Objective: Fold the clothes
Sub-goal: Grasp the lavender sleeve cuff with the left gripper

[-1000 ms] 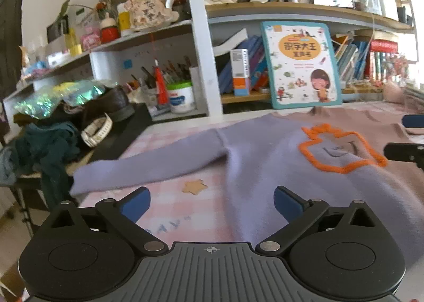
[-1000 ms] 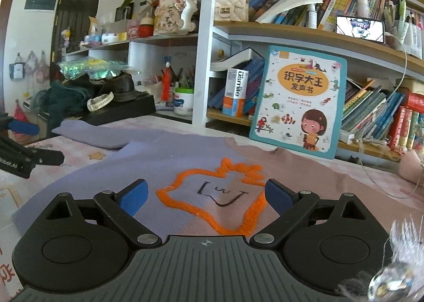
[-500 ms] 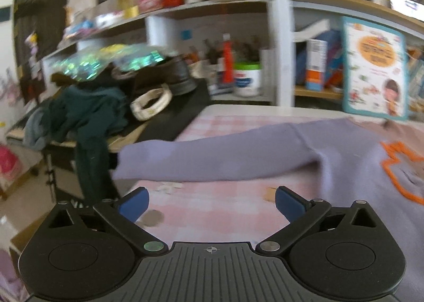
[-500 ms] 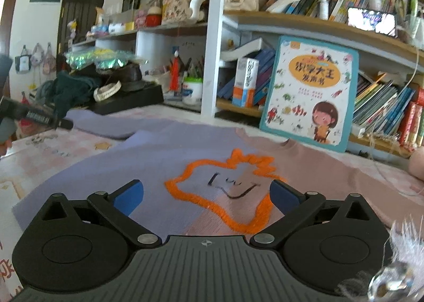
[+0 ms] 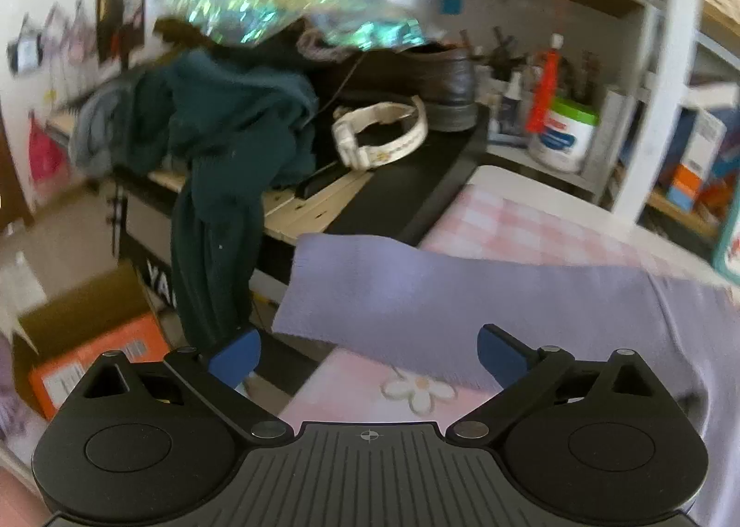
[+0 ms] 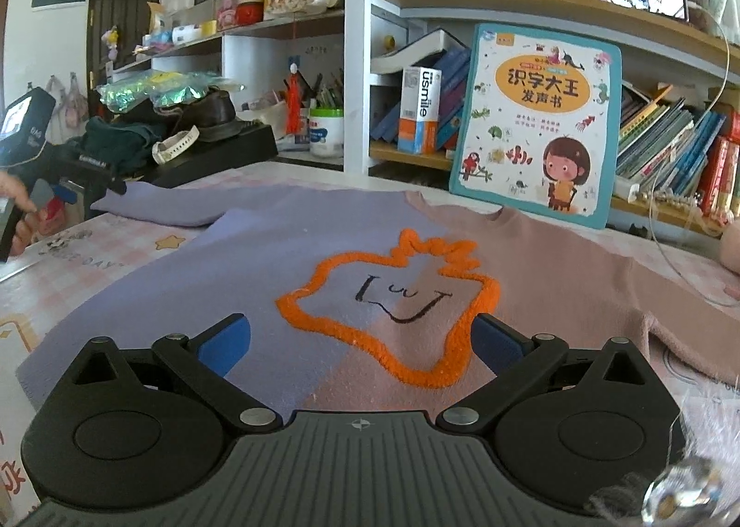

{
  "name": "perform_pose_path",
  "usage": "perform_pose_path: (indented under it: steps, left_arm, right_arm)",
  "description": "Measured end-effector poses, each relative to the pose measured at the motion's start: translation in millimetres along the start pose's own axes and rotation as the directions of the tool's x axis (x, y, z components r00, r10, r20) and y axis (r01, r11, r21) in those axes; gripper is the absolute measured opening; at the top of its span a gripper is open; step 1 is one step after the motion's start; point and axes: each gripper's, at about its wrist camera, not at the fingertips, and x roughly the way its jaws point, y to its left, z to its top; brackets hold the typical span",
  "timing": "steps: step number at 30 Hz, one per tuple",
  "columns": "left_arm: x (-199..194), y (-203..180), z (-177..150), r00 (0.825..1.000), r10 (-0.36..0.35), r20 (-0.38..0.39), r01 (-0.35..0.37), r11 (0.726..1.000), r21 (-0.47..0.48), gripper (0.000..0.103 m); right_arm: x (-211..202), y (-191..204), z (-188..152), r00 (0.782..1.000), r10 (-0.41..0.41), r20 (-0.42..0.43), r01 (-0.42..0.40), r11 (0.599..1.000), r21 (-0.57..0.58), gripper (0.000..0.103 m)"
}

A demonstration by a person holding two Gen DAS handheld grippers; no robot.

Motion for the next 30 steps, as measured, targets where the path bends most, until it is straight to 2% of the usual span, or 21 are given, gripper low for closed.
perform_pose_path:
  steps: [2,5,7,9,11,13,15,20,25,30]
  left_arm:
    - [10,8,4,0.999,-0.020,-0.030,0.018,0.997,-0.071,0.099]
    - [24,20,6,0.997,-0.052,-0.061,0.041,0.984,-0.176,0.091]
    - [32,25,6,0.995,-0.068,-0.071,0.050,0.971,-0.234,0.076]
    - [37,29,5,0.994,-0.083,-0.077,0.058,0.957,-0.283,0.055]
    - [40,32,2,0.994,-0.090,-0.068,0.064,0.946,-0.317,0.044]
    - [41,35,-1,0.994,-0.095,-0.053,0.071,0.935,-0.348,0.039]
    - [38,36,-2,0.995,-0.100,-0.028,0.084,0.931,-0.355,0.025]
    - [27,30,-2,0.997,-0.079,0.017,0.081,0.954,-0.288,0.004]
    - [10,19,3,0.994,-0.089,0.070,0.102,0.970,-0.221,0.003]
    - [-12,0,14,0.980,-0.154,0.122,0.174,0.970,-0.171,0.003]
  right_arm:
    - [1,0,0,1.000,0.001,-0.007,-0.001,1.000,-0.001,0.102]
    - [2,1,0,1.000,0.000,-0.009,0.000,1.000,-0.008,0.102]
    - [2,1,0,1.000,-0.001,-0.011,0.001,1.000,-0.012,0.102]
    - [2,2,1,1.000,-0.002,-0.014,0.002,1.000,-0.016,0.102]
    - [3,3,1,1.000,-0.005,-0.015,0.004,1.000,-0.023,0.102]
    - [3,4,1,1.000,-0.010,-0.017,0.009,0.999,-0.032,0.102]
    - [4,6,1,1.000,-0.012,-0.021,0.011,0.999,-0.042,0.102]
    - [7,10,1,0.999,-0.013,-0.040,0.010,0.998,-0.066,0.102]
    - [8,10,1,0.998,-0.031,-0.046,0.028,0.998,-0.064,0.102]
    - [10,6,1,0.997,-0.049,-0.058,0.046,0.998,-0.040,0.102]
